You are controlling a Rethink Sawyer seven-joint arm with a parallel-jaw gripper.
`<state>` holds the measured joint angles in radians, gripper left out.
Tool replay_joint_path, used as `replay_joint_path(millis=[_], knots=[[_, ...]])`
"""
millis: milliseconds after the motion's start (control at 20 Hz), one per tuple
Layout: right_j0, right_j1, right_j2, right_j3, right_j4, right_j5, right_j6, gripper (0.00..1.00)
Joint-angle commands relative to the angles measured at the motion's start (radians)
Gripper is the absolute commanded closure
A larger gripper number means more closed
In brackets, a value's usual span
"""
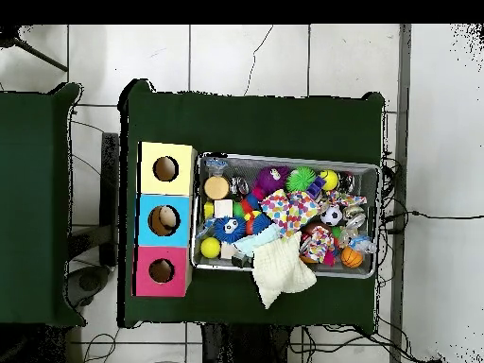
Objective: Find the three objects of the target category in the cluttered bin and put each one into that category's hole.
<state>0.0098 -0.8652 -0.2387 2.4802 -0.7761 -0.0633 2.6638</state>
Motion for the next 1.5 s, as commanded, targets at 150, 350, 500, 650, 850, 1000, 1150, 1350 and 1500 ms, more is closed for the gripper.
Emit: replay_joint_path(millis=[150, 350, 500, 650, 850, 1000, 1150, 1350, 1500], knots=[[-0.002, 0.161, -0.101, -0.021, 0.058, -0.153, 0.157, 0.00], [-0.100, 0.285, -0.200, -0.042, -0.054, -0.313, 0.117, 0.00], [-0.211, 0.415, -0.265, -0.080, -0.157, -0.415, 0.046, 0.00], [-0.255, 0.592, -0.362, -0.125, -0.131, -0.599, -0.067, 0.00], [-0.334, 0.788, -0.434, -0.159, -0.070, -0.788, -0.207, 0.00], [-0.392, 0.883, -0.463, -0.184, -0.062, -0.868, -0.267, 0.00], [-0.448, 0.984, -0.497, -0.201, -0.038, -0.981, -0.323, 0.00], [-0.489, 1.095, -0.543, -0.217, 0.002, -1.095, -0.367, 0.00], [-0.512, 1.164, -0.573, -0.236, 0.009, -1.157, -0.378, 0.00]])
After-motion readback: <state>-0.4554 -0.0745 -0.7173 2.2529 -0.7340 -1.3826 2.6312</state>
